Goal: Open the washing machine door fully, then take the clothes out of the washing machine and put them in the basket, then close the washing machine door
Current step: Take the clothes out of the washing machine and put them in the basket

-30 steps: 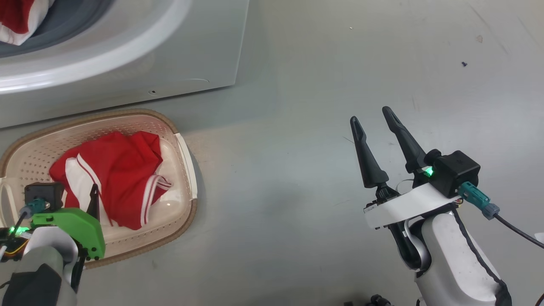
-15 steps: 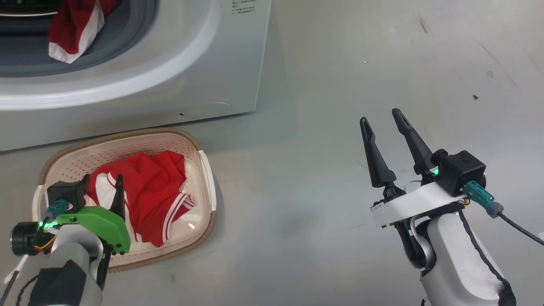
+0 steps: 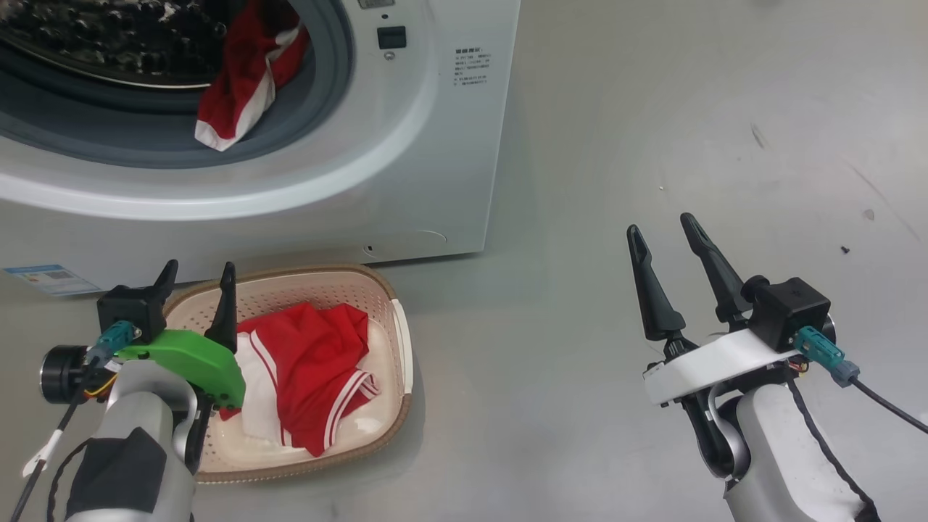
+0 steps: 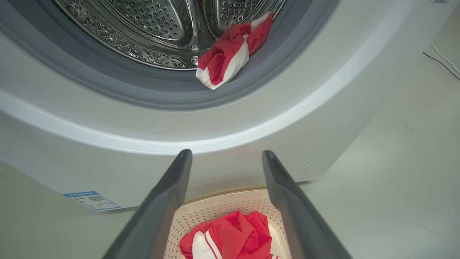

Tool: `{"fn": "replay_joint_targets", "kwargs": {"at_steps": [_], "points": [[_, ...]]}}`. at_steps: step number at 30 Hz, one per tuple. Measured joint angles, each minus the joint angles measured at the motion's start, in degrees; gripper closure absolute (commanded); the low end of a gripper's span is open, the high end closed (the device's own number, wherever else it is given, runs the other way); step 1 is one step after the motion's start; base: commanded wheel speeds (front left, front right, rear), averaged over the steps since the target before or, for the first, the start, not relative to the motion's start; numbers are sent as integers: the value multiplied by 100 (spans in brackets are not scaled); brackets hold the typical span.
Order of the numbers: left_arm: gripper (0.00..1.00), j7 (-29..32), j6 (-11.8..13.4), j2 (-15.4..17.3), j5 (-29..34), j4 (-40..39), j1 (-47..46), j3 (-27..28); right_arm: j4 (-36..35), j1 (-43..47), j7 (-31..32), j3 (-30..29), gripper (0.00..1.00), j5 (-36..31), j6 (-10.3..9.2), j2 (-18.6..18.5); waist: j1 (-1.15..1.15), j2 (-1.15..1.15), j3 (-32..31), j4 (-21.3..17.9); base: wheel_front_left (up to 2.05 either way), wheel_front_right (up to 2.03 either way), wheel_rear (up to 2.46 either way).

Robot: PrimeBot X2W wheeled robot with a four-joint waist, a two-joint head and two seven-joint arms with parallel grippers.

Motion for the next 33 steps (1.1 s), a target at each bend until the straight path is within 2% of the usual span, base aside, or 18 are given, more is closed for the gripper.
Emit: {"fn": "replay_joint_targets", "kwargs": {"at_steps": [21,33], "points": [[0,0,-45,-63,-78,-1651,1395,247,191,809,0,-49,0,14,48,5,0,0,-1358,403,0,0,0],[0,0,-45,-108,-97,-2165,2069,328,167,1003,0,-8,0,22,51,16,0,0,-1661,389,0,0,0]]}}
